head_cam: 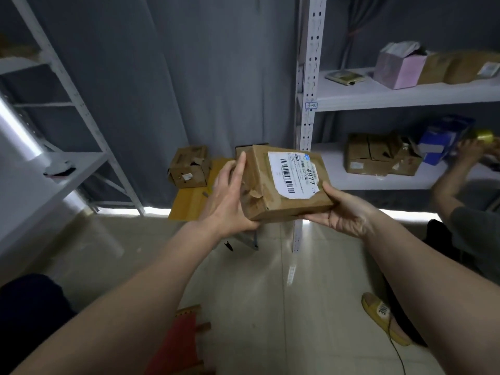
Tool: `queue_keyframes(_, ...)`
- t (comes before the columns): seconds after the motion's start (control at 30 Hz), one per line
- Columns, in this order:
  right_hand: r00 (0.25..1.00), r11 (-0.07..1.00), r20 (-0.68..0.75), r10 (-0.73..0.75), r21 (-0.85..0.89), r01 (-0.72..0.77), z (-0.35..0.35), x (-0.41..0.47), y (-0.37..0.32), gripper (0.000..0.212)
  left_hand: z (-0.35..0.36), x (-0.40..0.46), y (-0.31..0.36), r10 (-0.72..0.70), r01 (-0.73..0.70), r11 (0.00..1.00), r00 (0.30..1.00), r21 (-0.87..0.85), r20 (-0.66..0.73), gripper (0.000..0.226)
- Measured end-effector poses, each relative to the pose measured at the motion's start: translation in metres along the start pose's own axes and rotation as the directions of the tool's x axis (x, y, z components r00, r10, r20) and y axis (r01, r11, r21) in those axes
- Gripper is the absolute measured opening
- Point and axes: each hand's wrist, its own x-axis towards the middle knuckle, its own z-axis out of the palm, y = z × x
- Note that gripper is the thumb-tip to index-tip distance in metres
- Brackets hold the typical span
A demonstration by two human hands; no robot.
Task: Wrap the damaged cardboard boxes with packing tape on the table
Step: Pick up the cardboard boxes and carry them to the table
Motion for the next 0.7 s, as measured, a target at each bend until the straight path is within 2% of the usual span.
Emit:
queue_keyframes(0.17, 0.999, 0.998, 0.043, -0.008, 0.061, 0.006, 0.007, 0.041, -0.006, 0.05, 0.014, 0.015, -0.008, 0.115, -0.08, 0.973, 0.982, 0.216, -0.153, 0.135)
queue_keyframes(0.3, 0.998, 0.998, 0.005, -0.055, 0.036, 0.054, 0.014, 0.067, -0.016, 0.051, 0.02, 0.043, -0.017, 0.181, -0.118, 0.943, 0.967, 0.312, -0.179, 0.125)
queue_keyframes(0.37, 0.997, 0.997, -0.039, -0.061, -0.039, 0.06, 0.011, 0.079, -0.023, 0.054, 0.026, 0.056, -0.022, 0.11, -0.062, 0.96, 0.98, 0.273, -0.165, 0.13)
queue_keyframes(0.47, 0.989, 0.968, -0.131, -0.07, -0.249, 0.035, 0.004, 0.1, -0.038, 0.06, 0.033, 0.077, -0.035, -0.207, 0.206, 0.978, 0.97, -0.027, -0.129, 0.137)
queue_keyframes(0.53, 0.981, 0.955, -0.173, -0.088, -0.293, 0.033, 0.004, 0.116, -0.048, 0.065, 0.033, 0.095, -0.055, -0.442, 0.429, 0.852, 0.897, -0.299, 0.027, 0.137)
queue_keyframes(0.57, 0.98, 0.955, -0.172, -0.1, -0.292, 0.046, 0.005, 0.126, -0.052, 0.068, 0.03, 0.103, -0.066, -0.52, 0.527, 0.73, 0.842, -0.435, 0.146, 0.136)
queue_keyframes(0.63, 0.982, 0.955, -0.154, -0.108, -0.29, 0.06, 0.015, 0.147, -0.058, 0.072, 0.024, 0.116, -0.088, -0.571, 0.654, 0.418, 0.729, -0.63, 0.378, 0.129)
queue_keyframes(0.7, 0.987, 0.956, -0.131, -0.098, -0.286, 0.057, 0.032, 0.166, -0.064, 0.074, 0.018, 0.126, -0.107, -0.533, 0.715, 0.172, 0.647, -0.678, 0.546, 0.106)
